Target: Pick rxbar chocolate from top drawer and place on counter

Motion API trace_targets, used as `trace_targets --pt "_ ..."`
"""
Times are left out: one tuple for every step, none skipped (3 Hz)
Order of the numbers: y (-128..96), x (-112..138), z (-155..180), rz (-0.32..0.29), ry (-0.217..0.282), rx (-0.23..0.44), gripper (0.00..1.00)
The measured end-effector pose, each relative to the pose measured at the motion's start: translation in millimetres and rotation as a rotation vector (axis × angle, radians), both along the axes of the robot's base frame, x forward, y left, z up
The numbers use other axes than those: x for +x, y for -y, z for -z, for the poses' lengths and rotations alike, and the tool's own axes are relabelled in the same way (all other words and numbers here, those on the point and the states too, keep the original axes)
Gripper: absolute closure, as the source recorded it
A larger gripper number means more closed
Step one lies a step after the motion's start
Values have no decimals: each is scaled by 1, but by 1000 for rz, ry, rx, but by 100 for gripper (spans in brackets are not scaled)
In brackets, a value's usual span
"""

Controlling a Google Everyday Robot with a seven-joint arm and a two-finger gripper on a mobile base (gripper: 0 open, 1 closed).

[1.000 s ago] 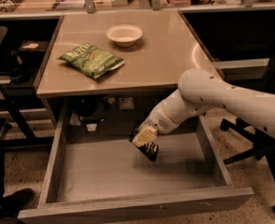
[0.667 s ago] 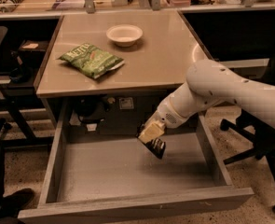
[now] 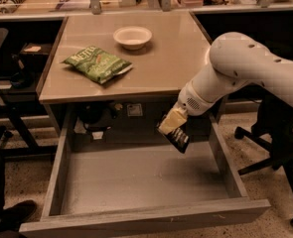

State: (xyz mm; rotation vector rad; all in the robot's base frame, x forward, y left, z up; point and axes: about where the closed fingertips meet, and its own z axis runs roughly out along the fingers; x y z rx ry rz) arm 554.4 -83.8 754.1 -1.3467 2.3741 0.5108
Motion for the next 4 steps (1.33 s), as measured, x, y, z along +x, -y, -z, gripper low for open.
trace_targets --pt "14 18 -25 36 11 -42 100" --pt "25 36 -46 57 26 -72 100" --pt "32 55 -71 71 44 -109 100" --pt "33 71 -97 71 65 -145 100"
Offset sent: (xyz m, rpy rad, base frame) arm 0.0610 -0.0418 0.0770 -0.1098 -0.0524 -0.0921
